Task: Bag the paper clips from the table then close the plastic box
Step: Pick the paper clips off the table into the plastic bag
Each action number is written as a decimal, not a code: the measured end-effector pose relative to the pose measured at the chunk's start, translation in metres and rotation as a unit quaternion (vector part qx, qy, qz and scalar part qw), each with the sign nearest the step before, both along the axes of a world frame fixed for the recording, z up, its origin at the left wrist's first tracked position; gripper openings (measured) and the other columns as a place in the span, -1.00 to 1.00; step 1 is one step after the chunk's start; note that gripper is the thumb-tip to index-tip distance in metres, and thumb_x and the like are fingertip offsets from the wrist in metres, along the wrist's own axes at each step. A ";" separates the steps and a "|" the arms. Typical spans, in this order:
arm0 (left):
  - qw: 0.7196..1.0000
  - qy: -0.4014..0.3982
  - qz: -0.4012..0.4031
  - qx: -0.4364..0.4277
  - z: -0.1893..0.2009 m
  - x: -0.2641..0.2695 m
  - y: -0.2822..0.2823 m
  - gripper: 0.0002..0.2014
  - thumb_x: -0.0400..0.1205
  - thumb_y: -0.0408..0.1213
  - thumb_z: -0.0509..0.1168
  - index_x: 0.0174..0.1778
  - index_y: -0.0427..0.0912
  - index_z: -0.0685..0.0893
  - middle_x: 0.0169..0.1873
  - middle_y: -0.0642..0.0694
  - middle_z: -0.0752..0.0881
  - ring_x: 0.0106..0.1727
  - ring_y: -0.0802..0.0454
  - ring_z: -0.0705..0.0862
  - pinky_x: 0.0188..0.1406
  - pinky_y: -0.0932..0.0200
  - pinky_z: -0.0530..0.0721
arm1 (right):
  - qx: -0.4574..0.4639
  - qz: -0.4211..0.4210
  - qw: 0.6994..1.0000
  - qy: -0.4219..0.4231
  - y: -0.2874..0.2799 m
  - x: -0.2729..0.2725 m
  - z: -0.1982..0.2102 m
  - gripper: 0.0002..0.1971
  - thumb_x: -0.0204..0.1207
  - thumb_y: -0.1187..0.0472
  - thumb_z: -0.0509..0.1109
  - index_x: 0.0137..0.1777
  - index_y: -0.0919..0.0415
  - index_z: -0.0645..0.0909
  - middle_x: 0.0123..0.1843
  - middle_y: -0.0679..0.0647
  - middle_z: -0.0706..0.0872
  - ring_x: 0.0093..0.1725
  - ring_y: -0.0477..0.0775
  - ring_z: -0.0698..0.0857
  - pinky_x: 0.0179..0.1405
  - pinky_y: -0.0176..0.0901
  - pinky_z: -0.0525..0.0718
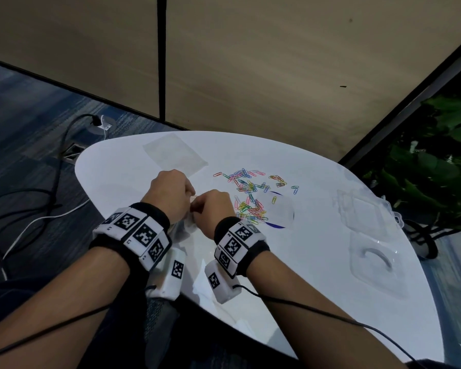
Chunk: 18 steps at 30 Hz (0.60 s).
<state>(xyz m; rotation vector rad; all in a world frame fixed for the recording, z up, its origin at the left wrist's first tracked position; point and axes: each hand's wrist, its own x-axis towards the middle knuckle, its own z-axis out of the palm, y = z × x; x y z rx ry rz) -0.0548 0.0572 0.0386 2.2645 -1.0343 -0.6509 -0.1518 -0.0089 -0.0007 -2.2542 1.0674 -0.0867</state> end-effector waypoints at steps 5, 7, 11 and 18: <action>1.000 0.007 -0.012 0.003 -0.001 0.001 0.002 -0.77 0.66 -0.44 0.26 -0.01 -0.23 0.85 -0.03 -0.20 0.84 -0.05 -0.21 0.83 0.14 -0.03 0.79 | 0.017 0.093 0.995 0.014 -0.006 -0.007 0.004 -0.75 0.48 0.46 0.31 -0.08 0.26 0.82 -0.18 0.19 0.80 -0.24 0.10 0.61 -0.21 -0.24 0.48; 1.000 -0.001 -0.007 0.002 -0.001 0.005 0.004 -0.77 0.66 -0.44 0.26 0.01 -0.21 0.85 0.01 -0.20 0.84 0.01 -0.20 0.82 0.17 -0.02 0.77 | 0.063 0.093 0.992 -0.051 -0.010 -0.010 0.006 -0.74 0.43 0.51 0.34 -0.09 0.25 0.81 -0.15 0.14 0.84 -0.22 0.05 0.73 -0.17 -0.25 0.62; 1.000 0.000 0.000 0.005 -0.005 0.010 0.007 -0.76 0.66 -0.43 0.25 -0.01 -0.14 0.84 0.04 -0.19 0.82 -0.03 -0.21 0.83 0.14 -0.02 0.79 | 0.231 -0.065 0.928 -0.285 -0.030 -0.032 -0.004 -0.73 0.52 0.56 0.28 -0.02 0.33 0.78 -0.14 0.20 0.83 -0.15 0.14 0.84 -0.07 -0.13 0.80; 1.000 0.019 -0.003 0.009 -0.010 0.014 0.008 -0.77 0.68 -0.43 0.26 0.00 -0.13 0.83 0.09 -0.20 0.78 -0.05 -0.22 0.83 0.11 -0.06 0.81 | -0.069 0.110 0.991 0.014 -0.060 -0.061 -0.069 -0.67 0.61 0.37 0.27 0.29 0.19 0.72 0.38 0.12 0.69 0.38 0.09 0.62 0.46 -0.16 0.50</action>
